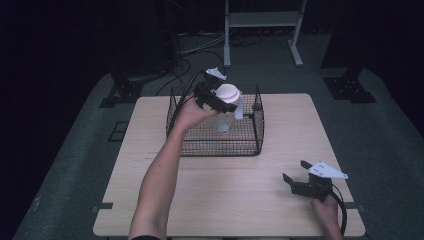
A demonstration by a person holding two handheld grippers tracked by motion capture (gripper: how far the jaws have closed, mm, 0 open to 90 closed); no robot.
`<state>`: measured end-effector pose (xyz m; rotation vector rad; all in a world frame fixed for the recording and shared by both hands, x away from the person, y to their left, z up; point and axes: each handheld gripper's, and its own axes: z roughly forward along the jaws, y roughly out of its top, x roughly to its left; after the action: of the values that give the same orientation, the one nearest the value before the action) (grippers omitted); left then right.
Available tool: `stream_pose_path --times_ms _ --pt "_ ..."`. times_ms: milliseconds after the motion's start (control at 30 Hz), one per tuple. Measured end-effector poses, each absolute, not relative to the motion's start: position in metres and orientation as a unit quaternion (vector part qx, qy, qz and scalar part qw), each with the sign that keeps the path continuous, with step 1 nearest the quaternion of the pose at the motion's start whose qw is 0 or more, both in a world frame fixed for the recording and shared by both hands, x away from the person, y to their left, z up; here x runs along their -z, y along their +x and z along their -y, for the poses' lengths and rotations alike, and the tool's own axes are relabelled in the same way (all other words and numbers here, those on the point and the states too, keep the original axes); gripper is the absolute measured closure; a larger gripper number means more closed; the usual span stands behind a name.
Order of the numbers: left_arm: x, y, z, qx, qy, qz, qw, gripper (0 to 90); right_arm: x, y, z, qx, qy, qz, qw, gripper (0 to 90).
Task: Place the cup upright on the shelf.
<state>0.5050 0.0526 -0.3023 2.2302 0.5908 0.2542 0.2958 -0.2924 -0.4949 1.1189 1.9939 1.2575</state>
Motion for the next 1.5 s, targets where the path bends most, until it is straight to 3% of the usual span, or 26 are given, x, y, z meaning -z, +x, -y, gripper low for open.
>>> stream_pose_path --times_ms 733,1500 --pt "0.36 0.529 -0.037 -0.085 0.891 -0.272 0.354 5.0 0.495 0.295 0.295 -0.474 0.415 -0.732 0.26 13.5" --pt "0.363 0.528 -0.043 -0.09 0.891 -0.272 0.353 4.6 0.494 0.295 0.297 -0.48 0.414 -0.729 0.259 13.4"
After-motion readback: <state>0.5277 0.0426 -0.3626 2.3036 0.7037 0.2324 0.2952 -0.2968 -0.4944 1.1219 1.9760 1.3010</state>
